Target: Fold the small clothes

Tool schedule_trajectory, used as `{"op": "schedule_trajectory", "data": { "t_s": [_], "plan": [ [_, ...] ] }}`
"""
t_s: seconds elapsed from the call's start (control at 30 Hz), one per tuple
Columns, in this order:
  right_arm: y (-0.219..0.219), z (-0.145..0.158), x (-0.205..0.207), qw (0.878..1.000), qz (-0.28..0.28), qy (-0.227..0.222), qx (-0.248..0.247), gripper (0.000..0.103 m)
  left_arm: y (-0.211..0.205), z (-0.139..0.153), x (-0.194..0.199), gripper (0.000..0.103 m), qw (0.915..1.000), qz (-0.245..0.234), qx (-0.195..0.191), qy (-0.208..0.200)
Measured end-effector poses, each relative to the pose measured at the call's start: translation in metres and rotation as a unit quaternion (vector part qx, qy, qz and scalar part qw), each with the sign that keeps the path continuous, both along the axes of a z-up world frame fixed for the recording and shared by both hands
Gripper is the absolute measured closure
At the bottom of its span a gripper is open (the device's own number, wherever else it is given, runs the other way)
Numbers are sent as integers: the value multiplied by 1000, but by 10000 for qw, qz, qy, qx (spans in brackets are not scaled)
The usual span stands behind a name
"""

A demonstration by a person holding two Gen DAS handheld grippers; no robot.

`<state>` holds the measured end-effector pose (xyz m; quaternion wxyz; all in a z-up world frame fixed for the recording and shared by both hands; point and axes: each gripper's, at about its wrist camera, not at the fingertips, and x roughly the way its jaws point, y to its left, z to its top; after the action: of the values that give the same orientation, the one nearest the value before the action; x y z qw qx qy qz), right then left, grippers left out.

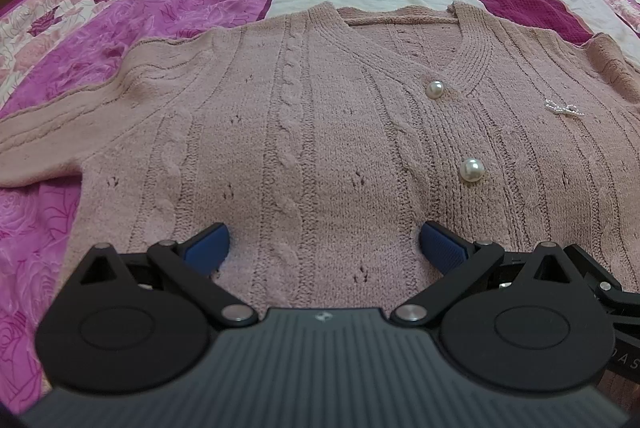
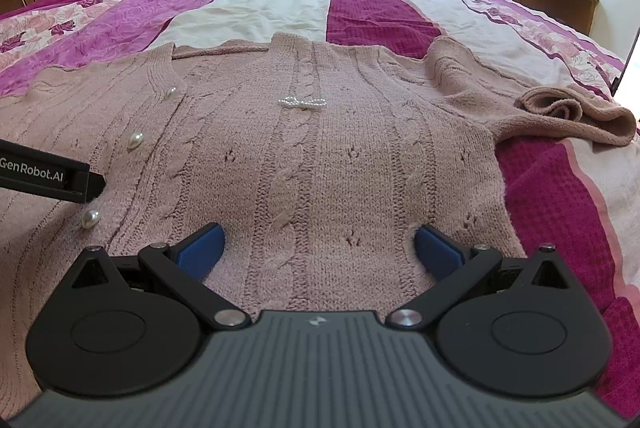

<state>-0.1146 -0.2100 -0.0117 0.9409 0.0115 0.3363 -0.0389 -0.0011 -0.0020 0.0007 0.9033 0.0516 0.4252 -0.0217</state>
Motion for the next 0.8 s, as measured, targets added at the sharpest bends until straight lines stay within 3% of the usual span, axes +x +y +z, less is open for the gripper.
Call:
{"op": "schedule_trajectory", "data": {
  "t_s": [0.8],
  "plan": [
    [1,1,0,10000,-3,15,-44,0,-1,0,-1,0,10000,0,12,-14]
  ]
}}
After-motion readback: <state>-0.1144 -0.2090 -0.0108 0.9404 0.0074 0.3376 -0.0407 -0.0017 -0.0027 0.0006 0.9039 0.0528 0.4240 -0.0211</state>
